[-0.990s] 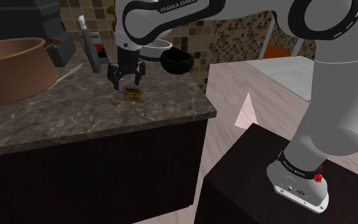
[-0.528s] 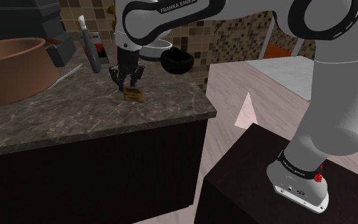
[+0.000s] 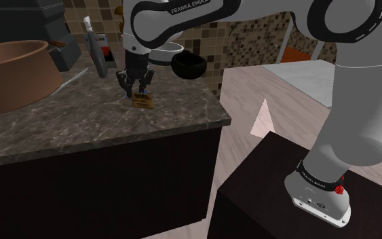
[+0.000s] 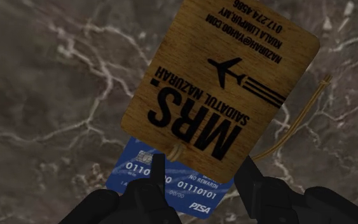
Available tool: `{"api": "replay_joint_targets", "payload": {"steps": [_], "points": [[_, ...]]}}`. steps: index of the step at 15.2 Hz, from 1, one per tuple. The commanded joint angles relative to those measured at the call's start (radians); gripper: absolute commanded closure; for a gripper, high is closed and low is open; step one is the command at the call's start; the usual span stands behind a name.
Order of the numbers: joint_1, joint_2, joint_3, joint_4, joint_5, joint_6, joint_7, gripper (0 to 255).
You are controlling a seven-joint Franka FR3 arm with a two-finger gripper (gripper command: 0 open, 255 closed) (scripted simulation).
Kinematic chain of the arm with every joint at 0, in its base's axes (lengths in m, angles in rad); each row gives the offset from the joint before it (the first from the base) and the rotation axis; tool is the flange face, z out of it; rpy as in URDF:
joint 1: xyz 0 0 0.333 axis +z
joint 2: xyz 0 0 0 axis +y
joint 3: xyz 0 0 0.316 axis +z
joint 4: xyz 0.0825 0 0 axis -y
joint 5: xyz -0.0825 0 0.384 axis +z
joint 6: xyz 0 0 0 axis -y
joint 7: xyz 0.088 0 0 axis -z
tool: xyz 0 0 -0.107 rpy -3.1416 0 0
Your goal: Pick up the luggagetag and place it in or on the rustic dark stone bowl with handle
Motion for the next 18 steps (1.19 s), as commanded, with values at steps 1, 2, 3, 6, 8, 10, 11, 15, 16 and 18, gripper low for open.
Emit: {"api": "replay_joint_targets", "payload": {"steps": [1,2,3,6,8,10,11,15,16,18], "points": [[0.0,-0.002,0.0,0.01,0.0,-0.012,0.0,255],[0.0,-0.004,0.001,0.021,0.001,-0.025,0.001,255],[0.001,-0.006,0.001,0.032,0.001,-0.038,0.001,255],[0.002,-0.009,0.002,0.069,0.002,-0.077,0.003,255],[0.003,-0.01,0.002,0.094,0.001,-0.103,0.004,255],[0.004,-0.009,0.003,0.121,0.001,-0.13,0.005,255],[0.005,-0.009,0.003,0.135,0.001,-0.144,0.006,255],[0.008,-0.004,0.004,0.196,-0.001,-0.2,0.009,255],[0.01,-0.002,0.004,0.213,-0.002,-0.214,0.01,255],[0.012,0.003,0.004,0.247,-0.004,-0.243,0.012,255]]}}
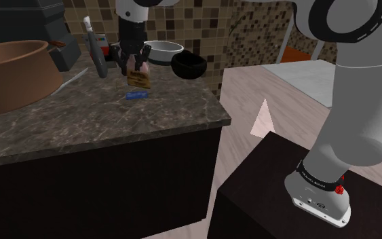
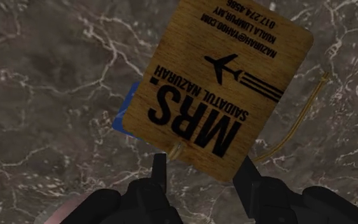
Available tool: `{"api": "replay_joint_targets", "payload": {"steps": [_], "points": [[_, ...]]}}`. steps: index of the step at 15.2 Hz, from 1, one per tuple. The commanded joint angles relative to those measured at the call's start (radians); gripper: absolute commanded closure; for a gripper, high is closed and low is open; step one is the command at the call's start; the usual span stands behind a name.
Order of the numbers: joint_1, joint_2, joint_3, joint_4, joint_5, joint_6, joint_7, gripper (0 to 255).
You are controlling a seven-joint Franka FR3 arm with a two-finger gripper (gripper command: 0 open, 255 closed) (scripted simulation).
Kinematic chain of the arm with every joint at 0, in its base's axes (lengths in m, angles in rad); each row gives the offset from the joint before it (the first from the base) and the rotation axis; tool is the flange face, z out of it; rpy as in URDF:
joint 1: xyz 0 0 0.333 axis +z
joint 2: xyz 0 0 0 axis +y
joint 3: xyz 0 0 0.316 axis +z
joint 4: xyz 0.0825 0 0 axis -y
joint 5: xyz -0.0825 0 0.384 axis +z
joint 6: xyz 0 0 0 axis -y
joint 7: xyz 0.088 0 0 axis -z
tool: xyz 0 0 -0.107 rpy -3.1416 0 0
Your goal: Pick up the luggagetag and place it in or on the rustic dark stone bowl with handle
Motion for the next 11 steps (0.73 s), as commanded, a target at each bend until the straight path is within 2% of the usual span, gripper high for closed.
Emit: {"api": "replay_joint_targets", "payload": {"steps": [1,11], "points": [[0.003,0.009,0.0,0.042,-0.003,-0.033,0.002,255],[0.027,0.066,0.0,0.265,-0.021,-0.2,0.015,255]]}}
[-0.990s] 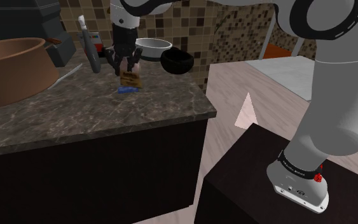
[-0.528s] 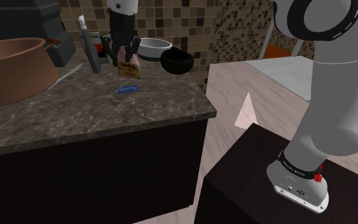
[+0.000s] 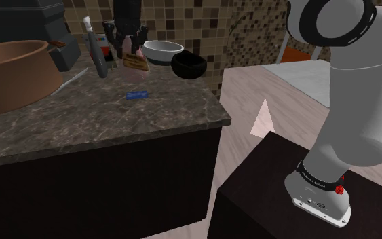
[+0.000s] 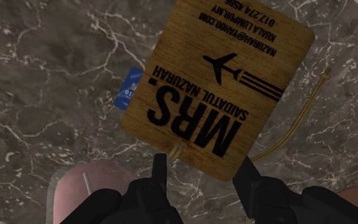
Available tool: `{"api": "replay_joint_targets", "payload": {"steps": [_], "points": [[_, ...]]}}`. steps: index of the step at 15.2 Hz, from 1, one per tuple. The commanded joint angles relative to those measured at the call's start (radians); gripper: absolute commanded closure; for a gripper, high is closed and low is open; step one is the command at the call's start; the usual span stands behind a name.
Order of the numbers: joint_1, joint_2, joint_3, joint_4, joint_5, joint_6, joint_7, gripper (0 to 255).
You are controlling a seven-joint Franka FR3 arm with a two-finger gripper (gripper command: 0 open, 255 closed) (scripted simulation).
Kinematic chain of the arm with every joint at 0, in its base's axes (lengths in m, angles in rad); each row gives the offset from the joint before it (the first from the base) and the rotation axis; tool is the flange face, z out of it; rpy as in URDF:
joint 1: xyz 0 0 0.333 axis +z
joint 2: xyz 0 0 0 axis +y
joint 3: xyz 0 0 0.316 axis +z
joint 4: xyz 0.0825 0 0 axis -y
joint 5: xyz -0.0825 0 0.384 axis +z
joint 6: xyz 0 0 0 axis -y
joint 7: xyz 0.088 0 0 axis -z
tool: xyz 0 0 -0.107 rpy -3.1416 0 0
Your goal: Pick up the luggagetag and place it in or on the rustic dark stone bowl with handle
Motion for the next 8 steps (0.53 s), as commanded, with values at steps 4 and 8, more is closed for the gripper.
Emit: {"api": "replay_joint_targets", "payload": {"steps": [4,8], "points": [[0.019,0.049,-0.001,0.145,-0.015,-0.096,0.006,255],[-0.068,-0.024,-0.015,0.043,0.028,-0.072,-0.079,255]]}}
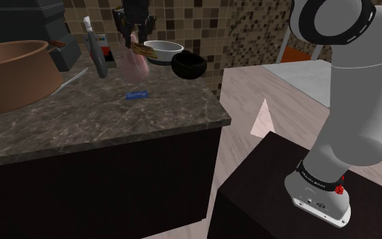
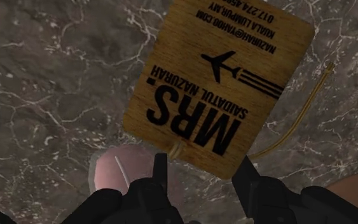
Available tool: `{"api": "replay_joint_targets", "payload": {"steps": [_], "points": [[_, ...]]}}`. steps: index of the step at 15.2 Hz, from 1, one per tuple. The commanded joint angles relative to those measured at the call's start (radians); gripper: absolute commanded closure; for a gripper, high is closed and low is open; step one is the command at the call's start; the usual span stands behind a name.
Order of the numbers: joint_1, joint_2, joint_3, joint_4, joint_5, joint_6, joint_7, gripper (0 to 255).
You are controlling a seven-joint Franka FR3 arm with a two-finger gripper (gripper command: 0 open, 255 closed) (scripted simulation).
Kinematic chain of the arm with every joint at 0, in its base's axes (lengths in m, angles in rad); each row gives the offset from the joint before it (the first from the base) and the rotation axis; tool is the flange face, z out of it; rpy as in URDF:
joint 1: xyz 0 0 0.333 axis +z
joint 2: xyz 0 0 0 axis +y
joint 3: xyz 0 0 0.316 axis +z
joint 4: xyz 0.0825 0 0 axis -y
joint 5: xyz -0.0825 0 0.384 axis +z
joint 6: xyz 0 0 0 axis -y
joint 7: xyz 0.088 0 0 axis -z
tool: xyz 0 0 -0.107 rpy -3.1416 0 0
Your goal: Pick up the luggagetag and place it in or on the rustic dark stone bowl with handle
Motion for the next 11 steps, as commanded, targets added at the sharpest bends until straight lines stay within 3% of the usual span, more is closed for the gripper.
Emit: {"api": "replay_joint_targets", "payload": {"steps": [1,8,9,10,11], "points": [[-0.042,-0.026,-0.009,-0.028,0.02,-0.001,-0.046,255],[-0.169,-0.081,-0.047,-0.088,0.075,-0.009,-0.199,255],[-0.146,-0.069,-0.04,-0.074,0.064,-0.008,-0.17,255],[-0.146,-0.069,-0.04,-0.074,0.064,-0.008,-0.17,0],[-0.148,-0.099,-0.04,-0.15,0.071,0.039,-0.162,0]]}}
